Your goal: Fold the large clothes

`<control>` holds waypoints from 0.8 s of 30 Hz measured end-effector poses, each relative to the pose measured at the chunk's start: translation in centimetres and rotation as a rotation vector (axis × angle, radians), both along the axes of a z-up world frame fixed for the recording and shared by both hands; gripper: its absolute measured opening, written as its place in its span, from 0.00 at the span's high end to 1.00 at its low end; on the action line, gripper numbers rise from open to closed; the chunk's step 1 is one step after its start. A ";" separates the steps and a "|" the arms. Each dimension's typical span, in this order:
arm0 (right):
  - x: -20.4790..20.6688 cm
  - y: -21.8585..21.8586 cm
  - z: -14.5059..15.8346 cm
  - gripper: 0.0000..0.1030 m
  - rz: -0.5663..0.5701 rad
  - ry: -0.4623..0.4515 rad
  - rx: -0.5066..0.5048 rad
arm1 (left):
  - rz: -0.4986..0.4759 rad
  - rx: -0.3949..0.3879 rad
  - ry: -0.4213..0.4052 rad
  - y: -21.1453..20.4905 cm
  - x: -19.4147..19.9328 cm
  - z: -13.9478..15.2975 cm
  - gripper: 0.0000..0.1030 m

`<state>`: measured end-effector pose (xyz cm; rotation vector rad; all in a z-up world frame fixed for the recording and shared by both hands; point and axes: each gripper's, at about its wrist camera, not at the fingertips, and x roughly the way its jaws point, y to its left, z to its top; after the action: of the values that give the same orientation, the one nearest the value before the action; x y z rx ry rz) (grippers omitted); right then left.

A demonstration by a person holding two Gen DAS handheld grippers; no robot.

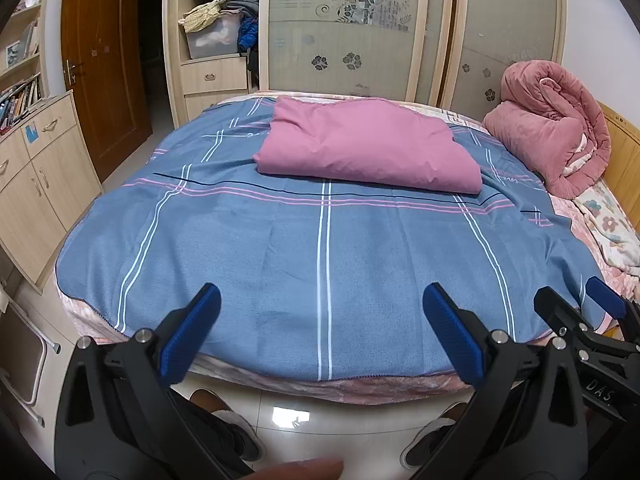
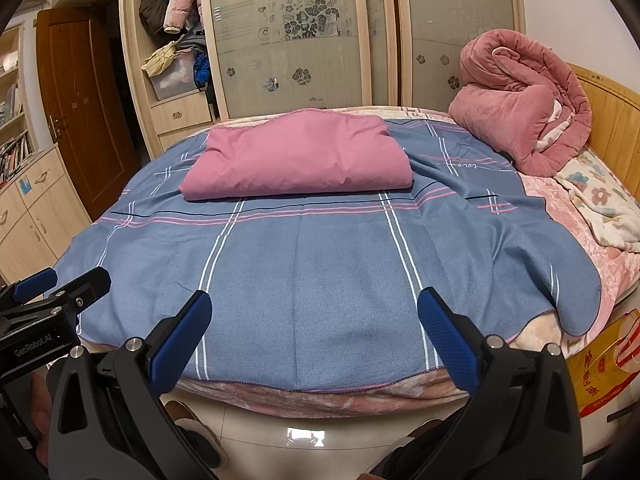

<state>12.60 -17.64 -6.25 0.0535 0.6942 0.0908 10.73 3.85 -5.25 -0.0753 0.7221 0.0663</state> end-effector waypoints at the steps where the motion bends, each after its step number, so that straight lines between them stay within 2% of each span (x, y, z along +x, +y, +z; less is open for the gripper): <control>1: 0.0 0.0 0.0 0.01 0.001 0.000 0.000 | 0.000 0.000 0.000 0.0 0.0 0.0 0.02; 24: 0.3 -0.2 0.0 0.01 0.000 0.002 0.000 | -0.005 0.003 0.003 -0.2 0.1 -0.3 0.02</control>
<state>12.90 -17.79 -6.26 0.0537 0.6962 0.0902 10.82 3.69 -5.55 -0.0705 0.7255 0.0622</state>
